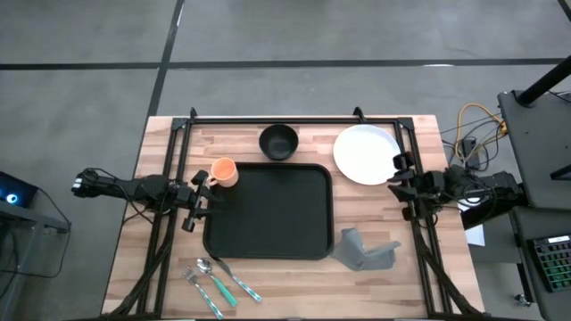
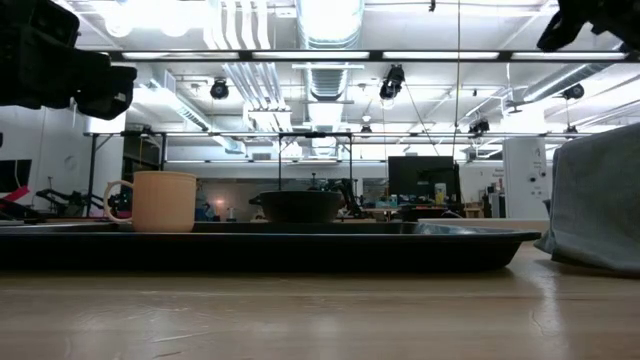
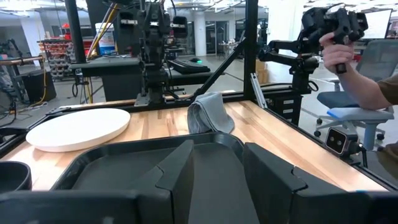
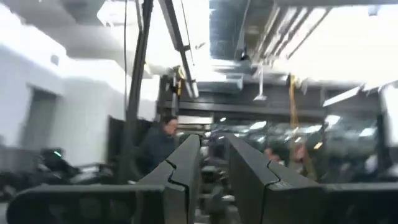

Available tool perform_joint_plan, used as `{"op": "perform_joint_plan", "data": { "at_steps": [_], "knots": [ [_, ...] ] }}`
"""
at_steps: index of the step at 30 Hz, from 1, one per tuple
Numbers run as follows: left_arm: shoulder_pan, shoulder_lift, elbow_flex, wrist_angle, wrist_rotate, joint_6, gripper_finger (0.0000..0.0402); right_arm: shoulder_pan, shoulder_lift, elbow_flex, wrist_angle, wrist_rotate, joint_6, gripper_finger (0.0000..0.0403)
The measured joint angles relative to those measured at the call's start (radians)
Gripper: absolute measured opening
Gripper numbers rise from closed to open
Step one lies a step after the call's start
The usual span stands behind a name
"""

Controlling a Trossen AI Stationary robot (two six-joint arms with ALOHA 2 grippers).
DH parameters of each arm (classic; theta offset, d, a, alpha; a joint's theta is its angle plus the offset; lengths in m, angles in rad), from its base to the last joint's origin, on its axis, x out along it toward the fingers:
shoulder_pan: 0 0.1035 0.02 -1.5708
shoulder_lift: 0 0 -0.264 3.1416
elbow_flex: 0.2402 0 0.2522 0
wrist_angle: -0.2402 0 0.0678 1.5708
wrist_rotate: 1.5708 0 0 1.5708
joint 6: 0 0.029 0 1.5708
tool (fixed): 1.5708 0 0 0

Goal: Set up tray
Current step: Put the white plate on the black serving tray below the orange mug

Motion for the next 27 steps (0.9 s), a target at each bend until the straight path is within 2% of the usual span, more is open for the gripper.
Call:
{"op": "perform_joint_plan", "data": {
  "at_steps": [5,16,19,23,27],
  "knots": [
    [0.000,0.000,0.000,0.000,0.000,0.000,0.0119,0.000,0.014,0.044,0.003,0.154,-0.114,0.0068],
    [0.000,0.000,0.000,0.000,0.000,0.000,0.0119,0.000,0.170,0.166,-0.033,0.192,-0.227,0.0068],
    [0.000,0.000,0.000,0.000,0.000,0.000,0.0119,0.000,0.238,0.237,-0.152,0.313,-0.186,0.0068],
    [0.000,0.000,0.000,0.000,0.000,0.000,0.0119,-0.001,0.344,0.367,-0.447,0.522,-0.112,0.0068],
    [0.000,0.000,0.000,0.000,0.000,0.000,0.0119,-0.004,0.462,0.483,-0.703,0.577,-0.015,0.0068]
  ]
}}
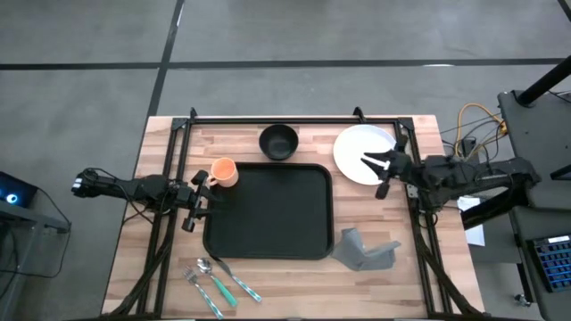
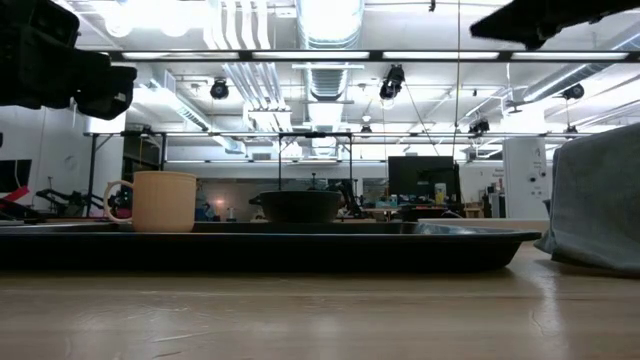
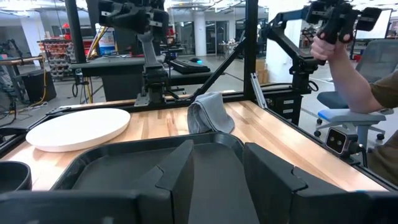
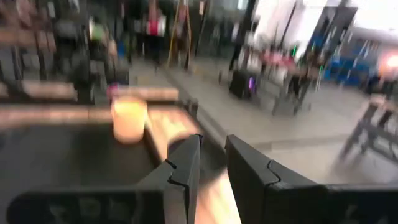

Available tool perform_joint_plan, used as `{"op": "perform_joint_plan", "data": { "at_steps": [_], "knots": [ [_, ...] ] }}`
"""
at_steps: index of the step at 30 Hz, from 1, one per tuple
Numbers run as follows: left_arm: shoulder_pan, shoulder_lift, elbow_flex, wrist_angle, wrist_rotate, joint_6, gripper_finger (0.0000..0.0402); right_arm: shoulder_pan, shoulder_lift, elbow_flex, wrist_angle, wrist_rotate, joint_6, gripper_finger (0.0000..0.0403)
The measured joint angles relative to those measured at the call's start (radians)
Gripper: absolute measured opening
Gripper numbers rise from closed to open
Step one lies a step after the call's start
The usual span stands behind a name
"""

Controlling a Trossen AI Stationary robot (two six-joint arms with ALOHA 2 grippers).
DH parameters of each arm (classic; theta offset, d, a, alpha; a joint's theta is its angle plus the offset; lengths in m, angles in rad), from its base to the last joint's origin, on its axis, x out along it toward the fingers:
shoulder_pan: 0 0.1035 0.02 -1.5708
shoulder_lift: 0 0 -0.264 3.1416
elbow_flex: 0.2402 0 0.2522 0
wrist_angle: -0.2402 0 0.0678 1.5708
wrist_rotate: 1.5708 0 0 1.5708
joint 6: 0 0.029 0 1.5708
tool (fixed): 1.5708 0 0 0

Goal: Set up tray
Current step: Put the white plate on the black serving tray below the orange mug

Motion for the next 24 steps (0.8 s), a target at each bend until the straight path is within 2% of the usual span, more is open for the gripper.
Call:
{"op": "perform_joint_plan", "data": {
  "at_steps": [4,10,20,24],
  "knots": [
    [0.000,0.000,0.000,0.000,0.000,0.000,0.0119,-0.015,0.095,0.074,-0.131,0.001,0.081,0.0068],
    [0.000,0.000,0.000,0.000,0.000,0.000,0.0119,-0.047,0.190,0.089,-0.210,-0.002,0.142,0.0078],
    [0.000,0.000,0.000,0.000,0.000,0.000,0.0119,-0.105,0.260,0.091,-0.288,-0.002,0.196,0.0193],
    [0.000,0.000,0.000,0.000,0.000,0.000,0.0119,-0.136,0.305,0.091,-0.366,-0.004,0.263,0.0222]
  ]
}}
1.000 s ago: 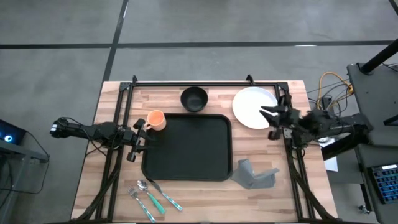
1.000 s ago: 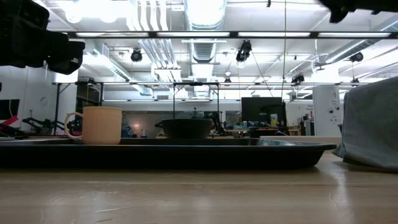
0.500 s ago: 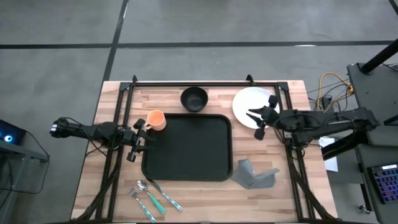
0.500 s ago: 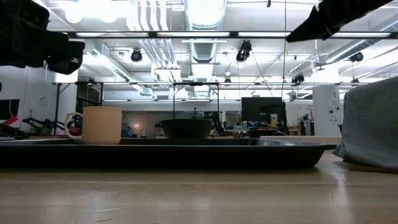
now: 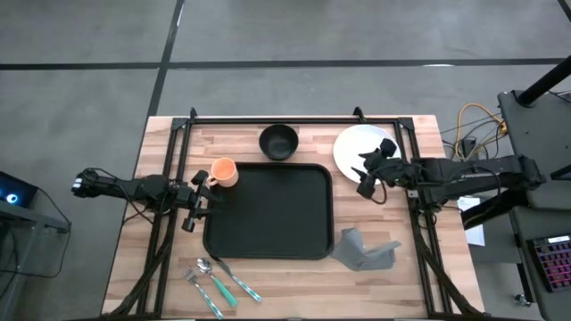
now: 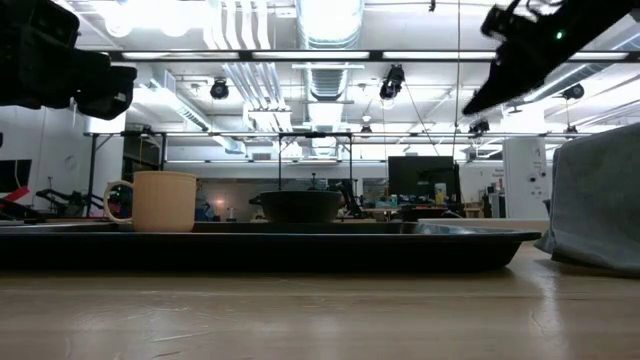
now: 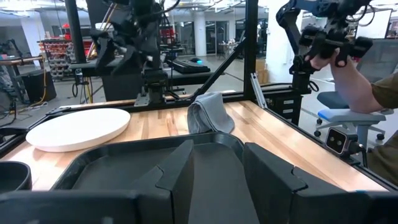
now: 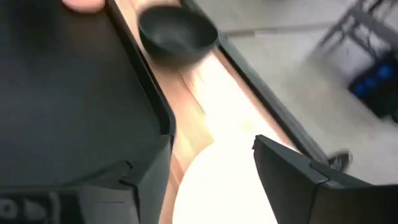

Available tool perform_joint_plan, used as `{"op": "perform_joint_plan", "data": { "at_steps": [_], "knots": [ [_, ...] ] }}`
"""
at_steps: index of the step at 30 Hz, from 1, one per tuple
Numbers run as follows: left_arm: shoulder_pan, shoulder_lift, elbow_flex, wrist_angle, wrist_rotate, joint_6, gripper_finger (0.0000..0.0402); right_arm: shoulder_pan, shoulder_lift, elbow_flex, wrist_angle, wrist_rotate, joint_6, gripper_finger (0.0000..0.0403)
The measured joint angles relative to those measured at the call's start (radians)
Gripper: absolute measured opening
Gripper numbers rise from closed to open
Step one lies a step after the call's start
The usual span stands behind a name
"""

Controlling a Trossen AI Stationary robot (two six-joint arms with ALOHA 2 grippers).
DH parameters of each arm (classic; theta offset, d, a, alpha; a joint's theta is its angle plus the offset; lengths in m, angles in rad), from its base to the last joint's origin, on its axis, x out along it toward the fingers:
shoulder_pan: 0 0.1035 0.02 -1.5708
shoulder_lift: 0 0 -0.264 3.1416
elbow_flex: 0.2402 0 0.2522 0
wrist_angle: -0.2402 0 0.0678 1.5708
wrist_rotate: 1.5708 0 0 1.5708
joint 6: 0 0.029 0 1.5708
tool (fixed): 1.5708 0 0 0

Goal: Set up tray
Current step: Put the white plate on the black serving tray below the orange mug

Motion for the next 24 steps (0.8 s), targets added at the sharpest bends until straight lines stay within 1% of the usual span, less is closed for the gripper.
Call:
{"op": "perform_joint_plan", "data": {
  "at_steps": [2,5,7,14,24],
  "knots": [
    [0.000,0.000,0.000,0.000,0.000,0.000,0.0119,-0.019,0.026,0.000,-0.021,-0.014,0.022,0.0230],
    [0.000,0.000,0.000,0.000,0.000,0.000,0.0119,-0.047,0.067,0.000,-0.028,-0.088,0.022,0.0235],
    [0.000,0.000,0.000,0.000,0.000,0.000,0.0119,-0.068,0.094,0.000,-0.030,-0.129,0.022,0.0234],
    [0.000,0.000,0.000,0.000,0.000,0.000,0.0119,-0.142,0.217,0.000,-0.039,-0.216,0.016,0.0226],
    [0.000,0.000,0.000,0.000,0.000,0.000,0.0119,-0.207,0.377,0.000,-0.016,-0.221,0.011,0.0226]
  ]
}}
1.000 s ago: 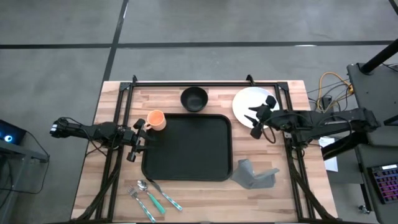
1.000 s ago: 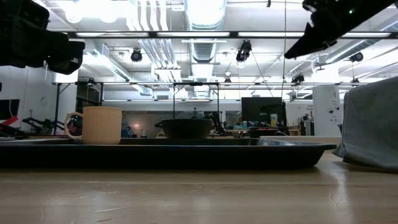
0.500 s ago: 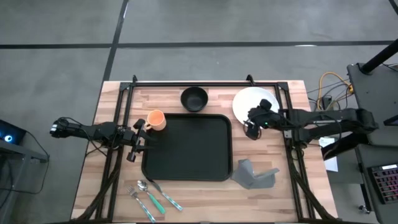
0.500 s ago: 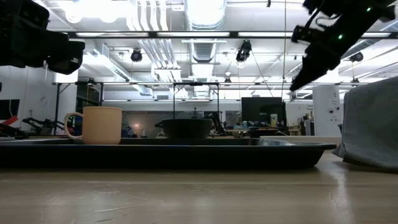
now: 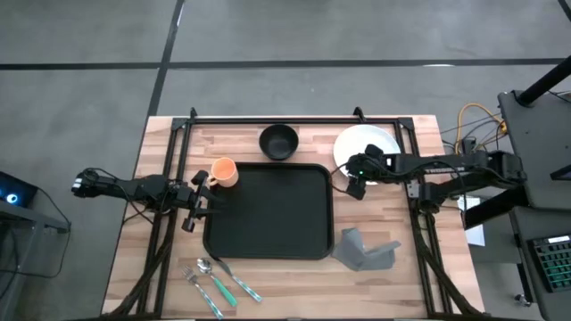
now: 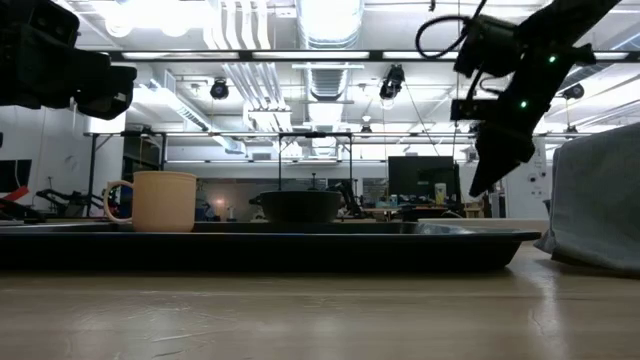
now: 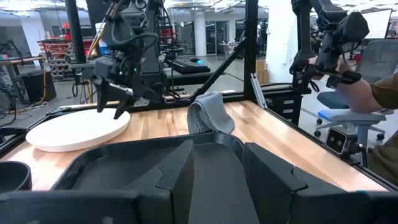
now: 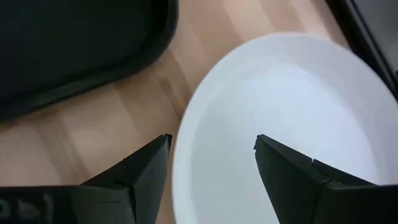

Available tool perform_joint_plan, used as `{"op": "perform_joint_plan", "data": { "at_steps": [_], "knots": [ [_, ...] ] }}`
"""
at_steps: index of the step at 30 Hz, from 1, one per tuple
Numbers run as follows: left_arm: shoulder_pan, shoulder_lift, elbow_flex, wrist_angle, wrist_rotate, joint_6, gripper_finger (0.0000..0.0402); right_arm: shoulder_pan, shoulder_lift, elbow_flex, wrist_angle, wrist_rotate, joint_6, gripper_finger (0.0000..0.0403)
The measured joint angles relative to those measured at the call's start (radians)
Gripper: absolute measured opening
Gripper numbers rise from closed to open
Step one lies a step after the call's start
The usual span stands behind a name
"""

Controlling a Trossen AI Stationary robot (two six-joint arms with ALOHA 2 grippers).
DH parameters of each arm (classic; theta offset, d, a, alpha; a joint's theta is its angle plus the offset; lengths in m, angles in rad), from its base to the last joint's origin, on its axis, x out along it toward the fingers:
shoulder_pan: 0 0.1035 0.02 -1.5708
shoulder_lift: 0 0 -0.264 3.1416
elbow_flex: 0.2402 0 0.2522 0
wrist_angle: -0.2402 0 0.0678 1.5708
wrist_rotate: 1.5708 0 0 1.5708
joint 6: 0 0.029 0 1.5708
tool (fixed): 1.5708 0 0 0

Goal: Set up tray
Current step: Put the white plate on the black serving tray below the orange mug

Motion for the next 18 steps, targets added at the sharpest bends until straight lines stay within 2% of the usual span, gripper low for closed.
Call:
{"op": "perform_joint_plan", "data": {
  "at_steps": [7,18],
  "knots": [
    [0.000,0.000,0.000,0.000,0.000,0.000,0.0119,-0.026,0.115,0.000,0.042,-0.100,0.003,0.0226],
    [0.000,0.000,0.000,0.000,0.000,0.000,0.0119,-0.073,0.245,0.033,0.071,-0.104,0.001,0.0226]
  ]
}}
